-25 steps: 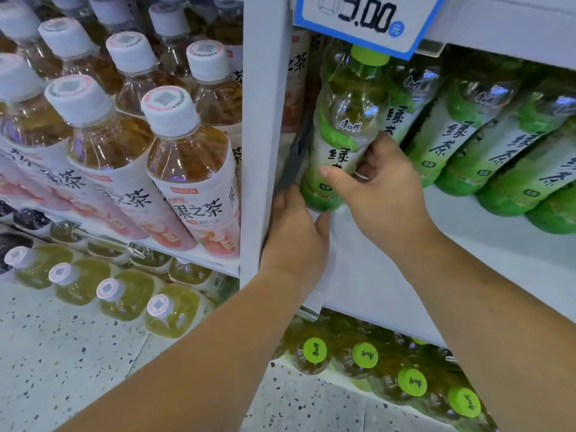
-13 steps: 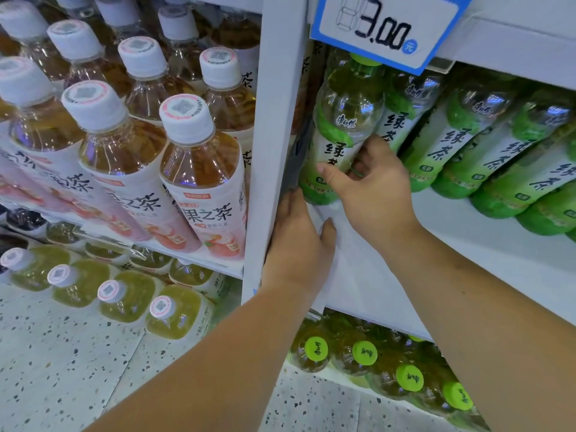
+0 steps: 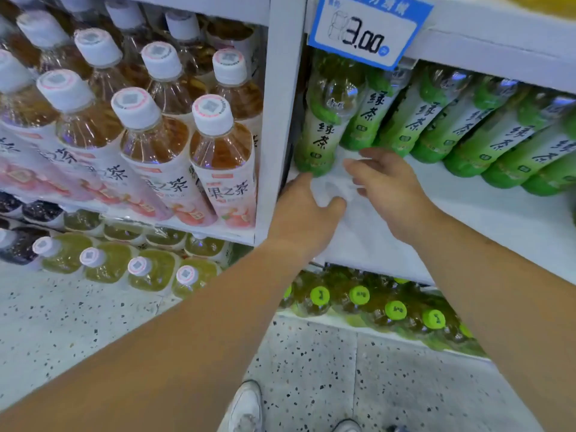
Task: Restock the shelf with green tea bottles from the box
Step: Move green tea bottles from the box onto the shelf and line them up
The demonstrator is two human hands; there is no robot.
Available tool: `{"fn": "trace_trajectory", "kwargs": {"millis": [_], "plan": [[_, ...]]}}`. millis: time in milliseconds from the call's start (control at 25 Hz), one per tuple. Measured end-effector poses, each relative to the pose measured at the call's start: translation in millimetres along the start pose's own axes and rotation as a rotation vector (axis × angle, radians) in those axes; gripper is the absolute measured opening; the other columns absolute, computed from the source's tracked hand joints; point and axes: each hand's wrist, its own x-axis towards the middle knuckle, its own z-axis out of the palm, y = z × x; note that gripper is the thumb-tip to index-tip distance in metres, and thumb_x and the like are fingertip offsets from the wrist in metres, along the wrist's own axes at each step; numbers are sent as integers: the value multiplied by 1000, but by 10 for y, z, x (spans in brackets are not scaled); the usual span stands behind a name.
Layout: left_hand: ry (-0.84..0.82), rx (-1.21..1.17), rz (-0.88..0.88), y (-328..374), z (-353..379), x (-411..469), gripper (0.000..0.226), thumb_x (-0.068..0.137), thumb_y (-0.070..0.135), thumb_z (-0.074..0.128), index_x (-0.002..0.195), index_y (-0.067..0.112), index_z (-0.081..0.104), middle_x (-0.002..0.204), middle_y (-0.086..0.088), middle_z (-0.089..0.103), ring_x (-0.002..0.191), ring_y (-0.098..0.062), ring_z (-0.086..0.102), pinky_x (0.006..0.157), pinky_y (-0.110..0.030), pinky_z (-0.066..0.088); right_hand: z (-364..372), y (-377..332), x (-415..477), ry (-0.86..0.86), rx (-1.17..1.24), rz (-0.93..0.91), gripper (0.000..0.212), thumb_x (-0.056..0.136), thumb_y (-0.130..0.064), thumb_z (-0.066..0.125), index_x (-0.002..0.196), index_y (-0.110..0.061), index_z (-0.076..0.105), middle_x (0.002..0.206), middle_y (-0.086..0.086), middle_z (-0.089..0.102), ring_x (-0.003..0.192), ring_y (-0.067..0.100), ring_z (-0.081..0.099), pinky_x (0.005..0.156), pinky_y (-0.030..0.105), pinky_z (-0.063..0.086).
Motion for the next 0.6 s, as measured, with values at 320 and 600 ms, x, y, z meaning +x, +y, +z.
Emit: {"fn": "trace_trajectory", "kwargs": {"millis": [320, 600], "plan": [[-213, -165, -219, 144, -566, -1022, 74, 83, 55, 65, 149, 27, 44, 141, 7, 54, 118, -12, 55, 93, -31, 48, -536, 111, -1319, 54, 50, 283, 22, 101, -43, 53, 119, -31, 56, 126, 0, 64, 98, 14, 65, 97, 39, 52], [-368, -145, -290, 558, -870, -1941, 59, 94, 52, 61, 145, 23, 50, 124, 12, 55, 114, -12, 54, 98, -36, 43, -865, 78, -2708, 81, 73, 425, 24, 101, -46, 54, 121, -32, 56, 134, 8, 61, 115, 24, 63, 104, 47, 49]]}}
